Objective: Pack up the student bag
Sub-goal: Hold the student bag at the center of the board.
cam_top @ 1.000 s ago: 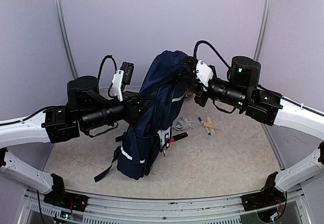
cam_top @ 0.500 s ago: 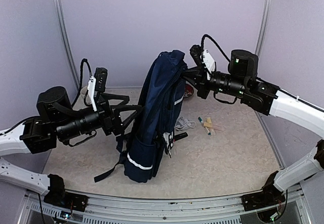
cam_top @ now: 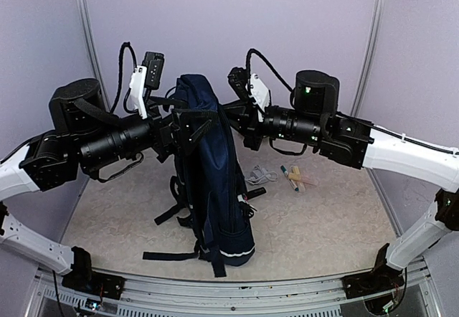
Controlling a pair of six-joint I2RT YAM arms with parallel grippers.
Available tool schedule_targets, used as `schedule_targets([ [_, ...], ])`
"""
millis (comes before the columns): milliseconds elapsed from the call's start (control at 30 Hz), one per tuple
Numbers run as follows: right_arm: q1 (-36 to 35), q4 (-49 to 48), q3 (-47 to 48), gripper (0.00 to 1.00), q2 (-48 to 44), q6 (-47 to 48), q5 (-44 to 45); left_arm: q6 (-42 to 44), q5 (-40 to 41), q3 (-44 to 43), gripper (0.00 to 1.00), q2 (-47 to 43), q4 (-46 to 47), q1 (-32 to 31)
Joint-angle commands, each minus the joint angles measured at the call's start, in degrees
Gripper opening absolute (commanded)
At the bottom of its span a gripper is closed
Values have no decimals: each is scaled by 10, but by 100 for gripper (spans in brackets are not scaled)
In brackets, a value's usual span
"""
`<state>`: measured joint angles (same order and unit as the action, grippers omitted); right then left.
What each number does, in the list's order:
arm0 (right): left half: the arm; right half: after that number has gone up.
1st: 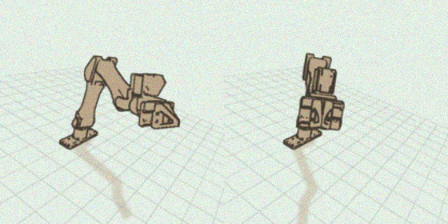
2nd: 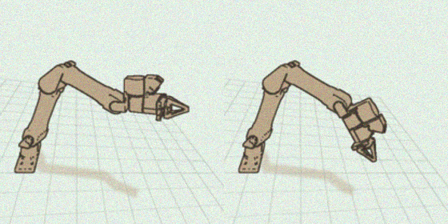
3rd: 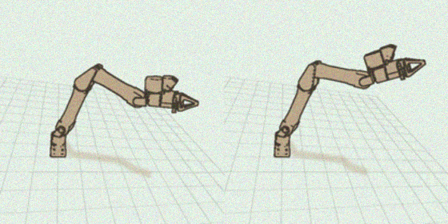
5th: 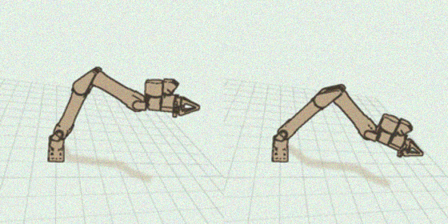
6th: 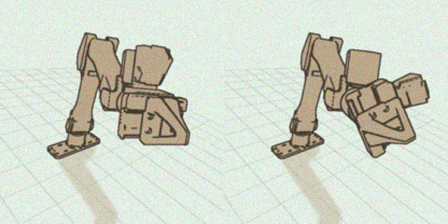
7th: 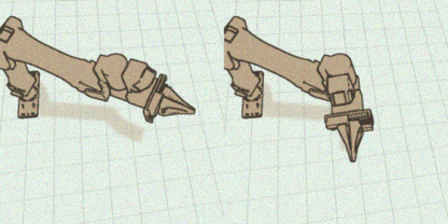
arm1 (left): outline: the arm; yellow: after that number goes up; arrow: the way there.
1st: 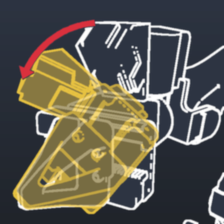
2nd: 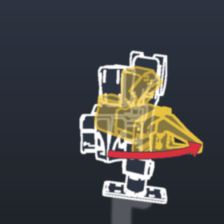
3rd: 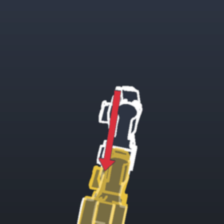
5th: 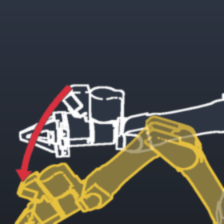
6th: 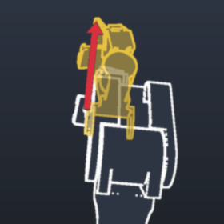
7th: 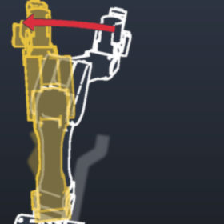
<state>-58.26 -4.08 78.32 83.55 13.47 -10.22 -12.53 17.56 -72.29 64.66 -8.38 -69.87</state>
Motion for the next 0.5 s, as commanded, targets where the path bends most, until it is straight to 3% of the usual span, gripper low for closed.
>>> schedule_targets([
  [0, -23, -99, 31, 0, 12, -19, 18, -51, 78, 26, 99, -28, -55, -1],
  [233, -54, -108, 51, 0, 32, -10, 43, -95, 132, 39, 99, -46, -132, 1],
  [367, -67, -106, 67, 0, 49, -6, 50, -97, 117, 64, 99, -56, -105, 8],
  [467, -74, -99, 81, 0, 59, -3, 55, -89, 82, 70, 90, -48, -88, 14],
])
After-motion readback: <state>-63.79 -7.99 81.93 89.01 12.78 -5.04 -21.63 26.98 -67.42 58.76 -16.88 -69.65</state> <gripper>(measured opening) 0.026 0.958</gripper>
